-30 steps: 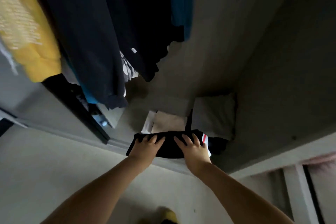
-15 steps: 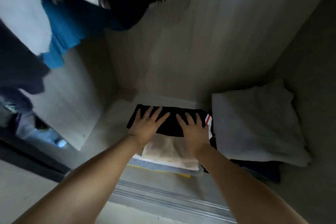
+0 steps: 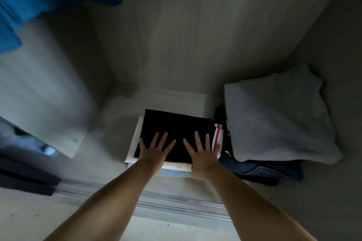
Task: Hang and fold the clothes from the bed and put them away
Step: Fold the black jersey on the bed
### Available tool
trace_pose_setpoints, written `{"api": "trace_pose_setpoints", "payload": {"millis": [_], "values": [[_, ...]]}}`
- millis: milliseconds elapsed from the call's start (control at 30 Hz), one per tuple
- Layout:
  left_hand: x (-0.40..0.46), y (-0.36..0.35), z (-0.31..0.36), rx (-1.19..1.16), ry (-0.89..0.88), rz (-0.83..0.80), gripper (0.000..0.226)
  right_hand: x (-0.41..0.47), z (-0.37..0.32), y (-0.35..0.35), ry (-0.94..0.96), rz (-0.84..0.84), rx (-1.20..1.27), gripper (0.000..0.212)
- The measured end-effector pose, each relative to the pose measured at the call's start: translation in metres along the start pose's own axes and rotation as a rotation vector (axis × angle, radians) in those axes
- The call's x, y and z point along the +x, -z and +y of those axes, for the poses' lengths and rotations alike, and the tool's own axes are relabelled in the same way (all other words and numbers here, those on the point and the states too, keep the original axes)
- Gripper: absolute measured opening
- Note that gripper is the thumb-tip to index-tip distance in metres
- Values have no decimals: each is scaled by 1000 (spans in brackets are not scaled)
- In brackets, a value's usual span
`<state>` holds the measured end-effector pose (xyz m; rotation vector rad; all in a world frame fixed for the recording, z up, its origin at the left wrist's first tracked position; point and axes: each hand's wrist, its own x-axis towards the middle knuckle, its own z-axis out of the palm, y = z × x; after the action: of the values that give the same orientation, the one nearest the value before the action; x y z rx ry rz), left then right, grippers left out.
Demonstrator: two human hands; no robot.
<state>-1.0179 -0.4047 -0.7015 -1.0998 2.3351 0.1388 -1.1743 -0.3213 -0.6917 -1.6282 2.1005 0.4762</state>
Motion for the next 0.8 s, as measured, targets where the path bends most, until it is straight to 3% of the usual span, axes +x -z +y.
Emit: {"api": "trace_pose_setpoints", "payload": {"millis": [67,200,300,600,800], "values": [[-26,34,0,20,-20,-39,97,-27,3,31,33,-80,46,87],[-90,126,5,28,-62,183,73,-100,3,116,73,-65,108,47],[-146,213,6,-19,-91,270,59,-164,7,194,34,3,86,31],[-303,410,8,-176,-182,345,42,-331,31,384,-46,170,116,34],[-376,474,1,-144,-167,454,39,-408,32,435,-75,271,129,31]]}}
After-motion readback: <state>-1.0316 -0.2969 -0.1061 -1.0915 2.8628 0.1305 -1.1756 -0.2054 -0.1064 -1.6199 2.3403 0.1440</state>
